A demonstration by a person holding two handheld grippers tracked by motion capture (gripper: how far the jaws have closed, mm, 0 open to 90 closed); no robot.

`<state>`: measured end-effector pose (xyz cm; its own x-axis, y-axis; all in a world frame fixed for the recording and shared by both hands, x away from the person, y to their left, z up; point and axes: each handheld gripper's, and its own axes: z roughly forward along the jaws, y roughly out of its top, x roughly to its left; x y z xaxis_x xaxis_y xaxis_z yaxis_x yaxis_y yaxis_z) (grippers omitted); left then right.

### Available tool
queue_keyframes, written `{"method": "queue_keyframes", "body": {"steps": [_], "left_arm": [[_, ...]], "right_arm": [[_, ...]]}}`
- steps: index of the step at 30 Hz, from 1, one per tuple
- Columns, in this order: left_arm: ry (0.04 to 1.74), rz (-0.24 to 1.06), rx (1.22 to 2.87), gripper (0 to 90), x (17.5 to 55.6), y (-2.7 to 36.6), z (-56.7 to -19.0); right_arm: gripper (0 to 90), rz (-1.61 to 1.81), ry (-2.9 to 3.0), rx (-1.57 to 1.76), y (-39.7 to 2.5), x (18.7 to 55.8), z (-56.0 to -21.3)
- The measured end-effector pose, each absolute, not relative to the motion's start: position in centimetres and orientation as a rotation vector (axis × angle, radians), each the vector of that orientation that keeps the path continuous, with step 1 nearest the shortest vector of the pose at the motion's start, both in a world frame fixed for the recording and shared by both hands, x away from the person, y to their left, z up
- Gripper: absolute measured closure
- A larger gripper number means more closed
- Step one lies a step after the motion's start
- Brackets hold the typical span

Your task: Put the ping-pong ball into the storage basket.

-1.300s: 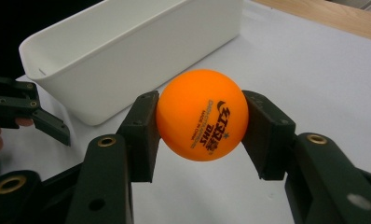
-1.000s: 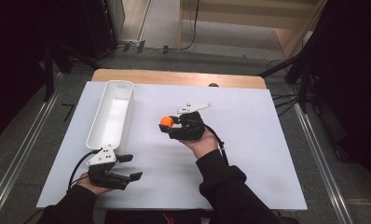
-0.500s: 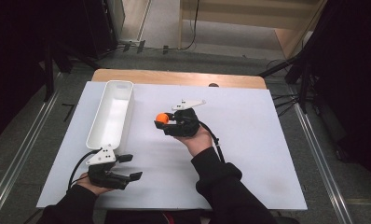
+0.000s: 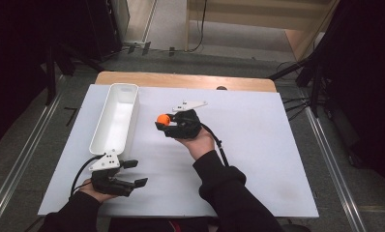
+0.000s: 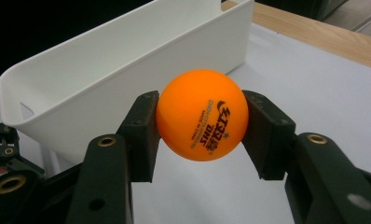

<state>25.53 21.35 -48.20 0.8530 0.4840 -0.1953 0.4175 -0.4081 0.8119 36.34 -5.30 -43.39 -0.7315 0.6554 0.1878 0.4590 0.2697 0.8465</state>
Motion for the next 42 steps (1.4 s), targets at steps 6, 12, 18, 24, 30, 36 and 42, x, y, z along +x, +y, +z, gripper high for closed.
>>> {"method": "queue_keyframes", "body": {"steps": [6,12,18,24,30,36,42], "left_arm": [[0.656,0.086,2.050,23.2,25.5,21.3,-48.2],[0.660,0.083,2.051,23.2,25.5,21.3,-48.3],[0.656,0.077,2.044,23.2,25.5,21.3,-48.3],[0.650,0.079,2.055,23.2,25.5,21.4,-48.2],[0.654,0.075,2.052,23.1,25.5,21.4,-48.3],[0.651,0.073,2.051,23.1,25.5,21.3,-48.3],[0.649,0.070,2.065,23.1,25.5,21.3,-48.2]], "right_arm": [[48.5,1.459,2.351,1.023,-4.5,36.5,-43.2],[48.5,1.457,2.352,1.036,-4.0,36.8,-43.1],[48.5,1.461,2.349,1.039,-3.4,37.1,-42.9],[48.5,1.459,2.344,1.049,-2.9,37.4,-43.0],[48.5,1.454,2.334,1.065,-2.5,37.7,-42.9],[48.5,1.440,2.332,1.078,-2.1,38.1,-42.8],[48.5,1.444,2.329,1.073,-1.4,38.4,-42.8]]}}
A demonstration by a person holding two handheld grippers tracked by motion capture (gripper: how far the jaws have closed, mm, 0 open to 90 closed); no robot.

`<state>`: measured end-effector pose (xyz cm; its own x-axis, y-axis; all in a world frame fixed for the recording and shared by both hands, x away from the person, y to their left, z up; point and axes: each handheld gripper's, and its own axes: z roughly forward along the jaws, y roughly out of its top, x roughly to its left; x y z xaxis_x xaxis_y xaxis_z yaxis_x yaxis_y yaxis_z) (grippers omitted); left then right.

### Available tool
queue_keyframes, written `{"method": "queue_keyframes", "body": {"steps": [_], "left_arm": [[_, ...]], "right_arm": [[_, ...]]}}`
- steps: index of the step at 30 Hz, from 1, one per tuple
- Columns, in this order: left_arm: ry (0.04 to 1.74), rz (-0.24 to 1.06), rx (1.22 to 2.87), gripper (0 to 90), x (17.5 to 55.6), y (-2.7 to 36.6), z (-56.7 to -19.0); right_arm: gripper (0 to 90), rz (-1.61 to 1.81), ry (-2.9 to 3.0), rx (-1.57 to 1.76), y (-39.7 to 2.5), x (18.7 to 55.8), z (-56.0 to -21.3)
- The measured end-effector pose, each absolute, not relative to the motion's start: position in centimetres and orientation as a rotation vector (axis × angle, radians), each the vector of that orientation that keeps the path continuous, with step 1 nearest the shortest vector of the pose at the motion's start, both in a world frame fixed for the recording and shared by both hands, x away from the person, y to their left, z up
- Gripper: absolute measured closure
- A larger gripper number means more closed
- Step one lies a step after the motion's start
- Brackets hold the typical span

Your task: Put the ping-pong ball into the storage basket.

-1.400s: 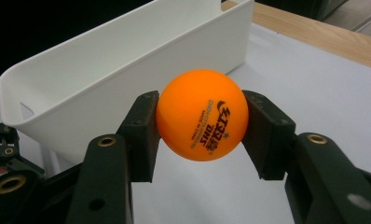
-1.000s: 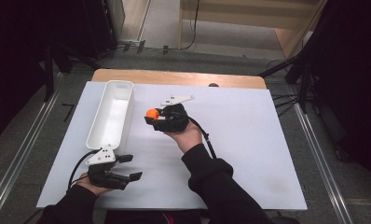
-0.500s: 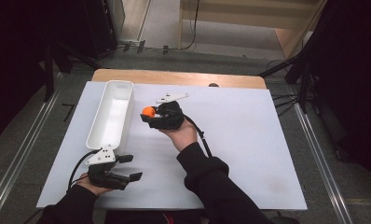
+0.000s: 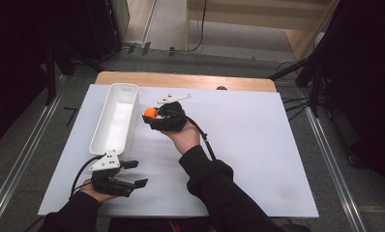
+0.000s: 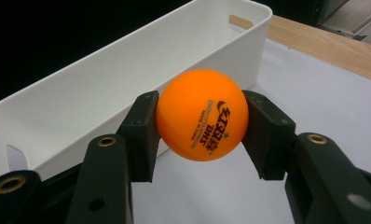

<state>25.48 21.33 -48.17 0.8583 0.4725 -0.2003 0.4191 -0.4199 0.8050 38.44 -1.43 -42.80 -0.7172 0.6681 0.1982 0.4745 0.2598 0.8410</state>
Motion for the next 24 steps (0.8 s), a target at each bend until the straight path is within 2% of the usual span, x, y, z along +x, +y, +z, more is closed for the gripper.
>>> {"method": "queue_keyframes", "body": {"steps": [24], "left_arm": [[0.644,0.073,2.059,23.1,25.5,21.3,-48.2]], "right_arm": [[48.5,1.455,2.338,1.042,1.3,40.0,-41.7]]}}
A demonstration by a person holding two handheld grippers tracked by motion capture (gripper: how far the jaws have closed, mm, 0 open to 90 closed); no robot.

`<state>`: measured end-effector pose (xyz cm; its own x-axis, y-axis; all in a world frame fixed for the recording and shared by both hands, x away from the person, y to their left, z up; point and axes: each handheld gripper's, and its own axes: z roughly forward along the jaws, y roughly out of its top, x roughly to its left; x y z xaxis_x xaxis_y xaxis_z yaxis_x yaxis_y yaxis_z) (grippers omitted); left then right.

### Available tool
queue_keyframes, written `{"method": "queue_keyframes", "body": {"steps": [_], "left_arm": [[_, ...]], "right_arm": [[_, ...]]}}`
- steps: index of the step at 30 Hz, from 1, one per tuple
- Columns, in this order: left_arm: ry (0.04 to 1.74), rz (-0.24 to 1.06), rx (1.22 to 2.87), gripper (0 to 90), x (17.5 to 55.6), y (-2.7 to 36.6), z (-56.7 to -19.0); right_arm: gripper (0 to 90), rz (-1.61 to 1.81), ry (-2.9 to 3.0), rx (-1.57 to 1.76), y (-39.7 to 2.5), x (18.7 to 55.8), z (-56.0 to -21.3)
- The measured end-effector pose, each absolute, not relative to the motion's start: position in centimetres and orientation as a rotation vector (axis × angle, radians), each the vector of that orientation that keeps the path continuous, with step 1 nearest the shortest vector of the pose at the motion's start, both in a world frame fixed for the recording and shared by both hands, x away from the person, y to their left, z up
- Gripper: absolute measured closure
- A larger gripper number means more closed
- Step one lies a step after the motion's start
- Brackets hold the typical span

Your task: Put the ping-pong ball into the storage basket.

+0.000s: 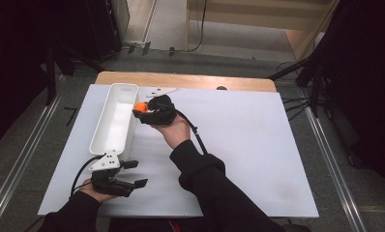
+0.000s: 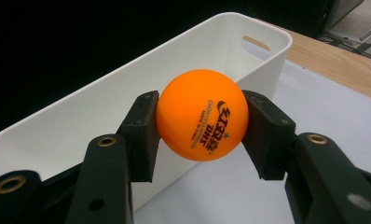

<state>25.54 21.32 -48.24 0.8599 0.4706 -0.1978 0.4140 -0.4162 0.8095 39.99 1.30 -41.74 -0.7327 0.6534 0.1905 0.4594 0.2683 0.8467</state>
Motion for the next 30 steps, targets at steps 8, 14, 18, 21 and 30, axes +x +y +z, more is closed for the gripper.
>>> {"method": "queue_keyframes", "body": {"steps": [8,14,18,21,30], "left_arm": [[0.647,0.078,2.064,23.1,25.6,21.6,-48.2],[0.647,0.077,2.059,23.1,25.6,21.5,-48.2],[0.647,0.074,2.062,23.1,25.6,21.6,-48.2],[0.647,0.074,2.061,23.1,25.6,21.6,-48.2],[0.648,0.069,2.057,23.1,25.5,21.6,-48.2]], "right_arm": [[48.5,1.468,2.337,1.033,2.4,40.2,-41.8],[48.5,1.465,2.353,1.010,3.0,40.4,-41.6],[48.5,1.476,2.356,1.002,3.4,40.7,-41.4],[48.5,1.477,2.362,1.000,3.8,40.9,-41.4],[48.5,1.506,2.371,0.997,4.8,41.2,-41.9]]}}
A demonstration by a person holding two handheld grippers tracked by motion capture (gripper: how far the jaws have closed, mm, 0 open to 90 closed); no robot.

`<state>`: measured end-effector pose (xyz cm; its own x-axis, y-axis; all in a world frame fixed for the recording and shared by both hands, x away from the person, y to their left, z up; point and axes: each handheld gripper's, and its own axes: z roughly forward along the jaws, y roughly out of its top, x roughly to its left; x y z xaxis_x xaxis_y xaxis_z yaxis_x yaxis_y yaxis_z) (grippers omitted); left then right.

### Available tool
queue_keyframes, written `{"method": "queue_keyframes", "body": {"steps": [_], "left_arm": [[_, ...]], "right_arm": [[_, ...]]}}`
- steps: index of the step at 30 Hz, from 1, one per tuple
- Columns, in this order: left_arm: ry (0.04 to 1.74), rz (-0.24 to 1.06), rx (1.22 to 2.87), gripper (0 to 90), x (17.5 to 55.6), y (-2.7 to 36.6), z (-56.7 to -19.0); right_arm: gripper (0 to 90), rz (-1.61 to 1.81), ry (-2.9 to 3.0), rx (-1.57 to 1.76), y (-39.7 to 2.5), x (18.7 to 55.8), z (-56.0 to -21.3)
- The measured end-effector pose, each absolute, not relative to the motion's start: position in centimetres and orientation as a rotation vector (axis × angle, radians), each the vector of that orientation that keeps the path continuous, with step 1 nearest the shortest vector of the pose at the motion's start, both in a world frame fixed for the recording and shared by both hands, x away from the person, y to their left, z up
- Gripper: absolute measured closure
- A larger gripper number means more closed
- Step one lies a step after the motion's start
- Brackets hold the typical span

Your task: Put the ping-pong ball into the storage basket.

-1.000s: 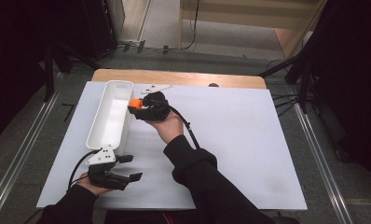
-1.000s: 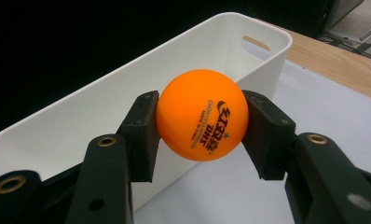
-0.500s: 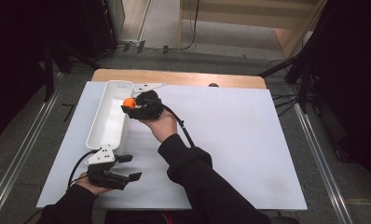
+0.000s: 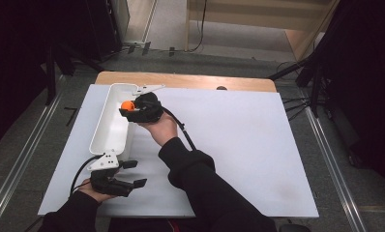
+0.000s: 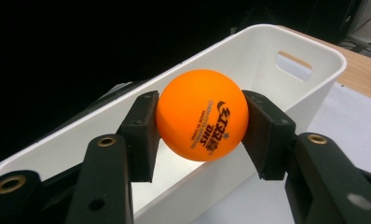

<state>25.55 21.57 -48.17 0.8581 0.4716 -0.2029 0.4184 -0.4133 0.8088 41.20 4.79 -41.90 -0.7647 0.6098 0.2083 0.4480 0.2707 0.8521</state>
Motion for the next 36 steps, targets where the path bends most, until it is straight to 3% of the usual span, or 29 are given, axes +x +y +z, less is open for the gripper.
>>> {"method": "queue_keyframes", "body": {"steps": [36], "left_arm": [[0.643,0.063,2.054,23.1,25.5,21.6,-48.2]], "right_arm": [[47.9,1.499,2.402,0.979,8.3,41.9,-43.5]]}}
